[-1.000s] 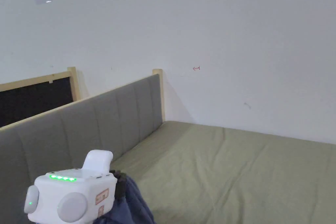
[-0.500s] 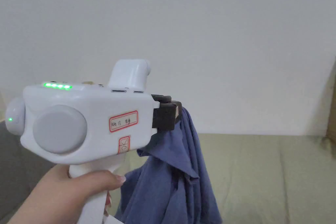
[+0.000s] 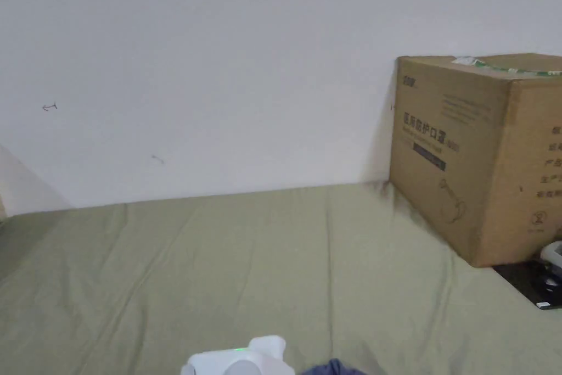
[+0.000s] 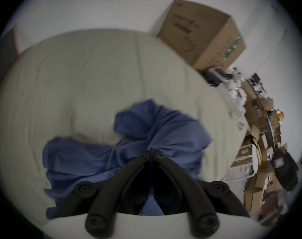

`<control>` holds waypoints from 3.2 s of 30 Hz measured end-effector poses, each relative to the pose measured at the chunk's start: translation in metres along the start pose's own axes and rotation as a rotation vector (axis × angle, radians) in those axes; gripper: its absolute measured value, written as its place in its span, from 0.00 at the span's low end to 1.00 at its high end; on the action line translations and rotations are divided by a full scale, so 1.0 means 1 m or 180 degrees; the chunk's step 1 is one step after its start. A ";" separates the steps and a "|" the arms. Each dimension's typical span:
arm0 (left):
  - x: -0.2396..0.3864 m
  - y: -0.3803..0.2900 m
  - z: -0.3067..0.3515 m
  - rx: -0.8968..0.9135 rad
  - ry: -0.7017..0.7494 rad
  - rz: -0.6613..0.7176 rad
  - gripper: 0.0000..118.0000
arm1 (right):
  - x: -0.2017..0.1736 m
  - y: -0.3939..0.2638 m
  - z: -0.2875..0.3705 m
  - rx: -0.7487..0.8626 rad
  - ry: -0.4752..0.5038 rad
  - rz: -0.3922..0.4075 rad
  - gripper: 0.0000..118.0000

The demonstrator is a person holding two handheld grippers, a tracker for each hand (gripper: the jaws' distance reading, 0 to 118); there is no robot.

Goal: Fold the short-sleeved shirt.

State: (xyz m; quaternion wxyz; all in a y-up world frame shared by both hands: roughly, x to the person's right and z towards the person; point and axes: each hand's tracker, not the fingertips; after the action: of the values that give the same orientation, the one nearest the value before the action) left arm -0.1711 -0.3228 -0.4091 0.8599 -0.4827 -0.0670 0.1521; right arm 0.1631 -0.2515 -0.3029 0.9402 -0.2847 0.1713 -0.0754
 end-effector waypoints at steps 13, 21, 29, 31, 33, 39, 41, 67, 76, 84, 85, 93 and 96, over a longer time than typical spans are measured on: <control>-0.048 -0.005 0.094 0.0695 -0.0364 0.0671 0.95 | -0.025 0.011 0.002 0.0195 0.0105 0.0164 0.00; -0.009 -0.134 0.251 0.3494 0.0559 -0.0126 0.67 | -0.055 0.015 0.045 0.1541 0.0070 0.0250 0.00; 0.005 -0.191 0.270 0.3809 0.1389 -0.0423 0.00 | -0.071 0.017 0.067 0.1899 -0.0010 0.0255 0.00; 0.006 -0.190 0.269 0.3774 0.1508 -0.0425 0.00 | -0.072 0.017 0.070 0.1902 -0.0005 0.0255 0.00; 0.005 -0.188 0.269 0.3772 0.1498 -0.0457 0.00 | -0.072 0.018 0.071 0.1910 -0.0007 0.0253 0.00; -0.002 -0.140 0.273 0.3300 0.1352 -0.0502 0.00 | -0.070 0.021 0.067 0.1820 0.0043 0.0286 0.00; -0.021 -0.086 0.258 0.2260 0.0993 -0.0487 0.00 | -0.068 0.022 0.062 0.1736 0.0048 0.0311 0.00; -0.119 -0.047 0.002 0.0334 0.0687 -0.0271 0.03 | -0.039 0.038 -0.053 0.0070 0.0242 0.0283 0.00; -0.099 -0.093 0.135 0.1263 0.0342 0.0449 0.03 | -0.072 0.122 -0.254 -0.1807 0.0316 0.0277 0.99; -0.109 -0.105 0.144 0.1200 0.0432 0.0434 0.03 | -0.089 0.074 -0.385 -0.3035 -0.0364 0.0707 1.00; -0.111 -0.106 0.144 0.1182 0.0413 0.0471 0.03 | -0.090 0.065 -0.390 -0.3110 -0.0400 0.0730 0.98; -0.126 -0.108 0.141 0.1063 0.0457 0.0548 0.03 | -0.070 0.085 -0.330 -0.2709 0.0074 0.0992 0.10; -0.127 -0.106 0.154 0.1142 0.0422 0.0601 0.03 | -0.052 0.108 -0.270 -0.2243 0.0385 0.0599 0.10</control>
State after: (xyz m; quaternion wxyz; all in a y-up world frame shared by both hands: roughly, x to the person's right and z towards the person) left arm -0.3103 -0.2911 -0.2343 0.9165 -0.3349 0.0634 0.2093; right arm 0.0205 -0.2873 -0.5592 0.7754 -0.5691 0.2674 0.0584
